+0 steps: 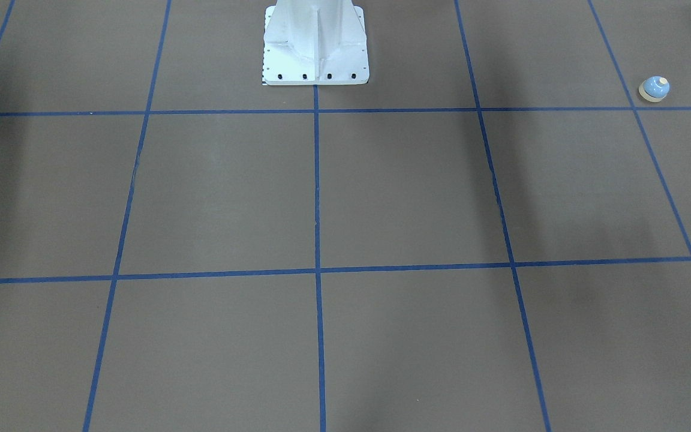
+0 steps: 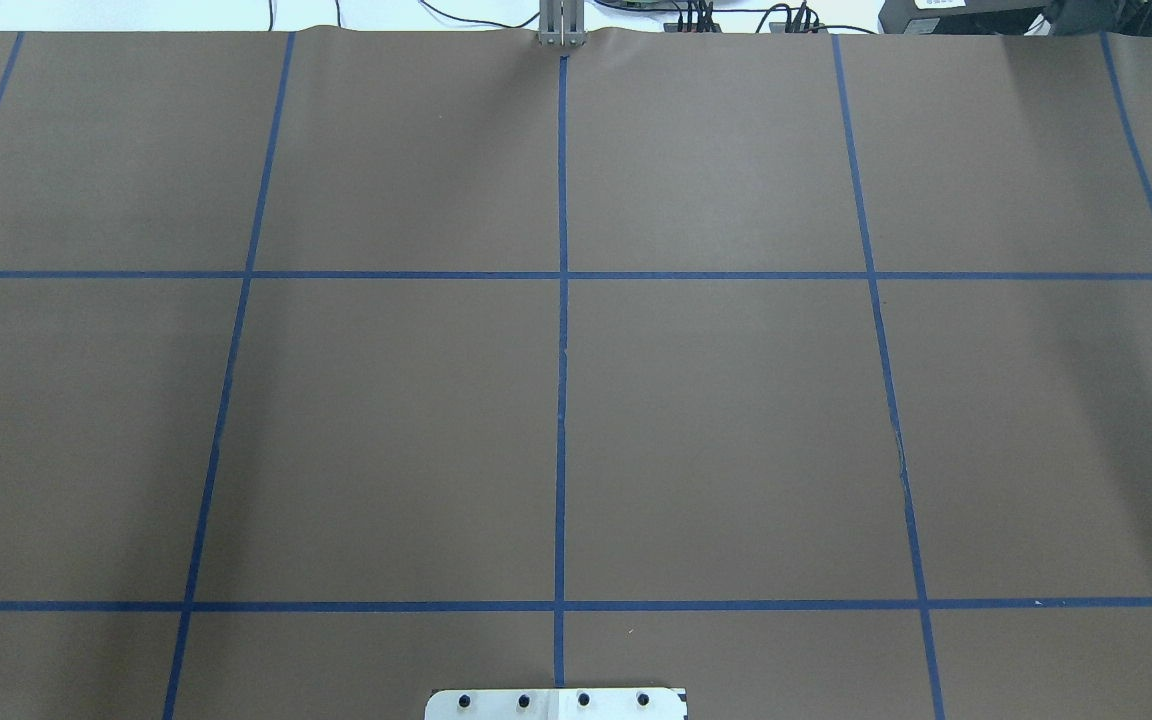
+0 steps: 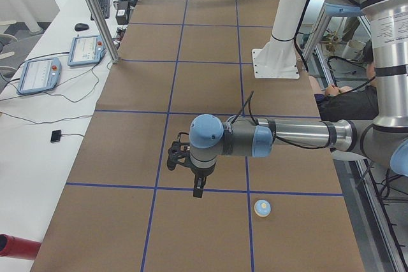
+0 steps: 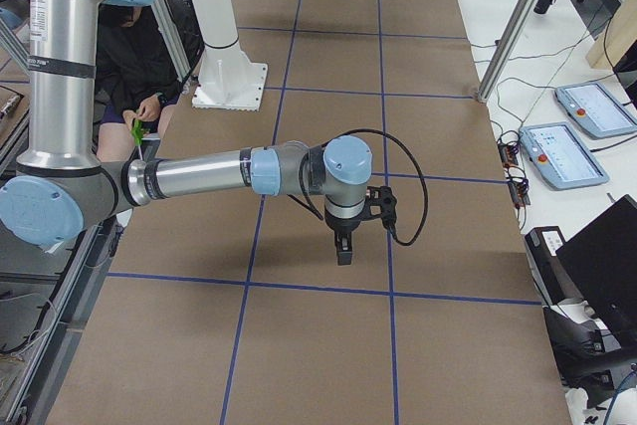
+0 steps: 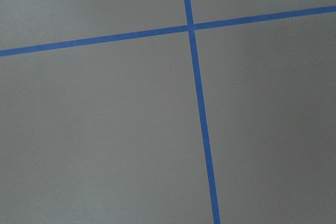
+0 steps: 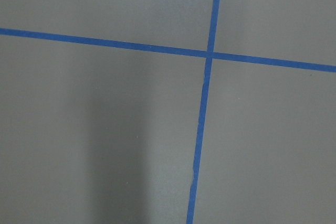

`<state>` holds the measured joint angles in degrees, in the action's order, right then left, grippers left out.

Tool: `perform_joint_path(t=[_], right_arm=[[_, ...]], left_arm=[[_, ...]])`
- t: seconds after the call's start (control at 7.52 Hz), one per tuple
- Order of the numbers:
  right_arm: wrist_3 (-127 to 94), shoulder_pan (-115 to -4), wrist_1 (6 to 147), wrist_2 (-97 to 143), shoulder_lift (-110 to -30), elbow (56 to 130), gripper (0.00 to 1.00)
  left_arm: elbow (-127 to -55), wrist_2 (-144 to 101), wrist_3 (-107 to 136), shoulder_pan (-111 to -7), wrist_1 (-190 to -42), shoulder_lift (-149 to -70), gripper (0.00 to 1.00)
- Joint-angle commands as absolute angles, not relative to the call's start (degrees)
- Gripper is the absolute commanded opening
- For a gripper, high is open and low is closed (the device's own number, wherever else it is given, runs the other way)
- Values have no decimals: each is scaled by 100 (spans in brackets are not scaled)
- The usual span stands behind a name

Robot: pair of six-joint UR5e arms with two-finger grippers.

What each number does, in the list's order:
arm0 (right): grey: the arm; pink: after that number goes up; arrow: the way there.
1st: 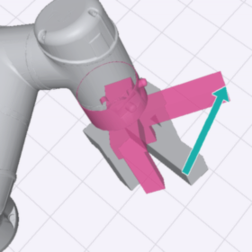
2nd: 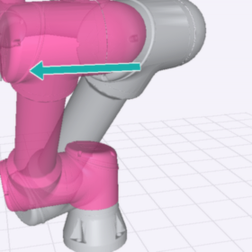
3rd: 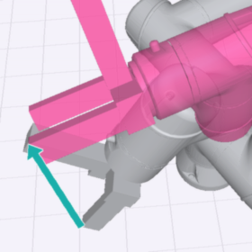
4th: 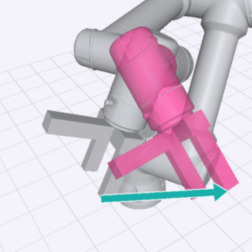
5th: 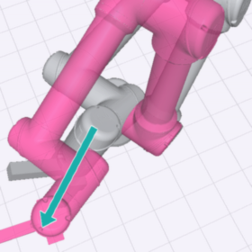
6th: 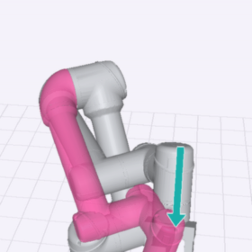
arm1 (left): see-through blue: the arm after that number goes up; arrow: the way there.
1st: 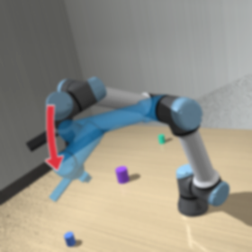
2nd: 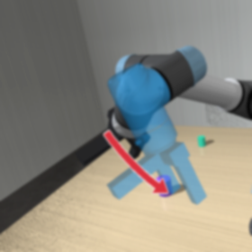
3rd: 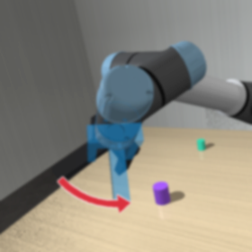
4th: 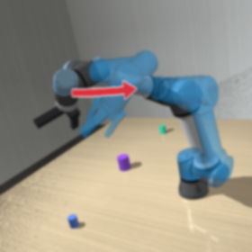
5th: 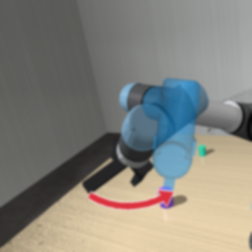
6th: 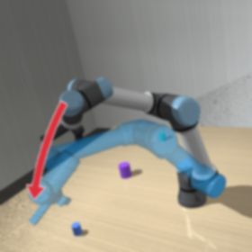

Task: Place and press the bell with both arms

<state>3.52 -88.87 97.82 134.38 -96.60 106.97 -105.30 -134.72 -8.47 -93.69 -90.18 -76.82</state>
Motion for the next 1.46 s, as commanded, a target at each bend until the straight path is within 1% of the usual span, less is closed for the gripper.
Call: perform_joint_path(t=[0.0, 0.66, 0.93, 1.33], right_arm=[[352, -8886, 9782, 13438, -9659, 10696, 100], [343, -8886, 9782, 13438, -9659, 10696, 100], [343, -8886, 9782, 13447, -9659, 10696, 100], [351, -8886, 9782, 13447, -9659, 10696, 100]], left_arm=[[-10529, -13456, -870, -9369, -9035, -7673, 100], [-10652, -13438, -818, -9369, -9035, -7856, 100], [-10556, -13438, -765, -9360, -8983, -8077, 100], [-10468, -13456, -861, -9352, -9044, -8060, 100]])
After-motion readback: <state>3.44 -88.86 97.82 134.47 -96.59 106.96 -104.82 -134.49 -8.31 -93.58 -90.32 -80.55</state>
